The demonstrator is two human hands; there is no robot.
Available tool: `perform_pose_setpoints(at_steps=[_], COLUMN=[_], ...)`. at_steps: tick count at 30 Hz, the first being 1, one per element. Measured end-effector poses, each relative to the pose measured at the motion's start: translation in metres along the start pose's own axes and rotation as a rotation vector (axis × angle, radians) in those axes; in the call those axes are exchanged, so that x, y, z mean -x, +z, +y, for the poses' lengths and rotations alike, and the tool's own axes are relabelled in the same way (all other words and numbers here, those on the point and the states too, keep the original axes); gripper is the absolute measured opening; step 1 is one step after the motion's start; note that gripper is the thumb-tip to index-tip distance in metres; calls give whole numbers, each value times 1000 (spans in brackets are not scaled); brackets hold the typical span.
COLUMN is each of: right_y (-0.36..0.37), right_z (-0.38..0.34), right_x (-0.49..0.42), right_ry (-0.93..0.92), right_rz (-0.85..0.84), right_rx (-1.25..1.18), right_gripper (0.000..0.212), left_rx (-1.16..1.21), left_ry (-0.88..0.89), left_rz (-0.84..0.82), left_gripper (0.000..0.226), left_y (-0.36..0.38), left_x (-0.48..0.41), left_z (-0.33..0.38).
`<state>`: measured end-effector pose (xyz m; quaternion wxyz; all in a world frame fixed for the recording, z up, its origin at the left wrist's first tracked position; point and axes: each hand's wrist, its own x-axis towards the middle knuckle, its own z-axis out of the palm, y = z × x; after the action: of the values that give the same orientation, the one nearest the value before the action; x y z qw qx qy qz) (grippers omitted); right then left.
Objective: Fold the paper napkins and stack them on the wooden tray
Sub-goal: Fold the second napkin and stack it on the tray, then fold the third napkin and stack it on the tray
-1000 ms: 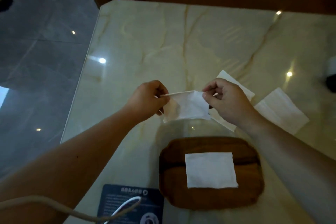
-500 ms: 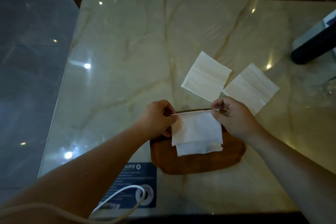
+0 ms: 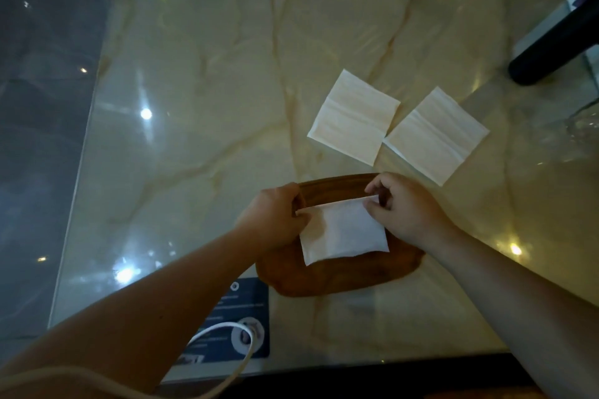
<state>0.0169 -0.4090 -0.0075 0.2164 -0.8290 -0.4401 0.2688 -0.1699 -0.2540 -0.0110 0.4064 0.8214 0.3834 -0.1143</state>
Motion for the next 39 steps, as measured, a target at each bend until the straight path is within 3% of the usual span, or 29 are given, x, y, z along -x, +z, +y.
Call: perform_pose_setpoints(at_steps=[3, 6, 18, 28, 32, 39], right_y=[-9, -21, -68, -87, -84, -82], right_z=[2, 4, 27, 50, 55, 55], right_x=[-7, -20, -112, -172, -179, -183], right_ry=[-40, -44, -9, 45, 51, -15], right_rz=[4, -1, 81, 99, 32, 64], right_rx=[148, 171, 183, 184, 220, 216], right_gripper=[19, 20, 19, 25, 21, 8], left_rx=[-247, -340, -437, -479, -469, -576], left_ry=[113, 180, 351, 432, 436, 466], left_rz=[72, 133, 256, 215, 204, 258], left_gripper=[17, 21, 18, 28, 34, 41], left_y=[-11, -23, -58, -72, -62, -45], left_x=[-7, -22, -123, -200, -222, -242], left_z=[-2, 3, 51, 90, 101, 108])
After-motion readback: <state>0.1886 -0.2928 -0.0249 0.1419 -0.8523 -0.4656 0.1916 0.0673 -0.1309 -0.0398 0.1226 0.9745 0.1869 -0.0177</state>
